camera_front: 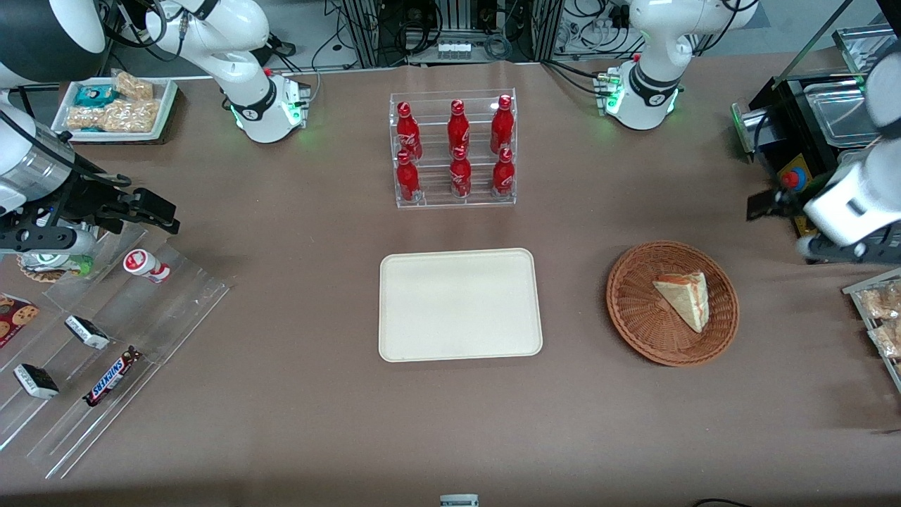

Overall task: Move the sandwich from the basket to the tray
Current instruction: 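Lower the open left gripper onto the wrapped sandwich in the basket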

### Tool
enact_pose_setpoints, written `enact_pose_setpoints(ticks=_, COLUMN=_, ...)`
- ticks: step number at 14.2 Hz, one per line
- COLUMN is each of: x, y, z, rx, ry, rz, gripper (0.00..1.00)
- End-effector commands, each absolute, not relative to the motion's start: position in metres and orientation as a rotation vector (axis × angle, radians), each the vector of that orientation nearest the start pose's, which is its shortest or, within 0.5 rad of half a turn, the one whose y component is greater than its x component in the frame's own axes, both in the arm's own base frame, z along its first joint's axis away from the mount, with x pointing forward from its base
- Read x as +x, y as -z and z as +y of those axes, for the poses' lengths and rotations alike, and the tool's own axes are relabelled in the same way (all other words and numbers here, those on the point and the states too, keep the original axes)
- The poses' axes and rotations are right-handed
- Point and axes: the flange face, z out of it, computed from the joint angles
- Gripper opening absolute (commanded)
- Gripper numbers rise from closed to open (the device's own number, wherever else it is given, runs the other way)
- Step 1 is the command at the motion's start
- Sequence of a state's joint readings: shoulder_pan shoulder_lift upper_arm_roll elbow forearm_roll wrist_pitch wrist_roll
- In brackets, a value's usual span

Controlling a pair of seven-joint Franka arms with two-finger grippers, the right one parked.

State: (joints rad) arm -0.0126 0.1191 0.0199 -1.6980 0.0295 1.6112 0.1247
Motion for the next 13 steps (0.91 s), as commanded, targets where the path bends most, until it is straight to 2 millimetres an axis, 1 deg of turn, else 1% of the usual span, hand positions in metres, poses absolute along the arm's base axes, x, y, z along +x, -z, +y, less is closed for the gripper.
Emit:
enact_pose_setpoints(ticks=1, x=0.568, y=-0.438, z=0.005, rx=-3.089, ry=-0.256, rz=0.066, gripper=1.0)
enact_pose_setpoints(ticks=3, x=0.562, y=-0.392, z=0.004, rx=-3.095, ry=-0.166, rz=-0.016, gripper=1.0)
enact_pose_setpoints(ticks=4, x=0.557, y=-0.369, z=0.003, rx=-3.097, ry=-0.108, rz=-0.08, gripper=1.0)
enact_pose_setpoints(ticks=5, x=0.553, y=-0.35, z=0.001, rx=-3.096, ry=-0.06, rz=-0.18, gripper=1.0)
enact_pose_setpoints(ticks=6, x=0.55, y=-0.34, z=-0.003, rx=-3.08, ry=-0.023, rz=-0.376, gripper=1.0)
enact_pose_setpoints(ticks=7, x=0.551, y=-0.332, z=-0.007, rx=-3.046, ry=-0.021, rz=-0.589, gripper=1.0)
enact_pose_setpoints(ticks=8, x=0.555, y=-0.324, z=-0.013, rx=-3.001, ry=-0.002, rz=-0.795, gripper=1.0)
enact_pose_setpoints(ticks=9, x=0.559, y=-0.317, z=-0.015, rx=-2.962, ry=0.038, rz=-0.963, gripper=1.0)
enact_pose_setpoints(ticks=10, x=0.561, y=-0.308, z=-0.015, rx=-2.929, ry=0.055, rz=-1.075, gripper=1.0)
enact_pose_setpoints(ticks=11, x=0.562, y=-0.301, z=-0.014, rx=-2.906, ry=0.047, rz=-1.13, gripper=1.0)
enact_pose_setpoints(ticks=13, x=0.561, y=-0.286, z=-0.013, rx=-2.894, ry=0.009, rz=-1.137, gripper=1.0)
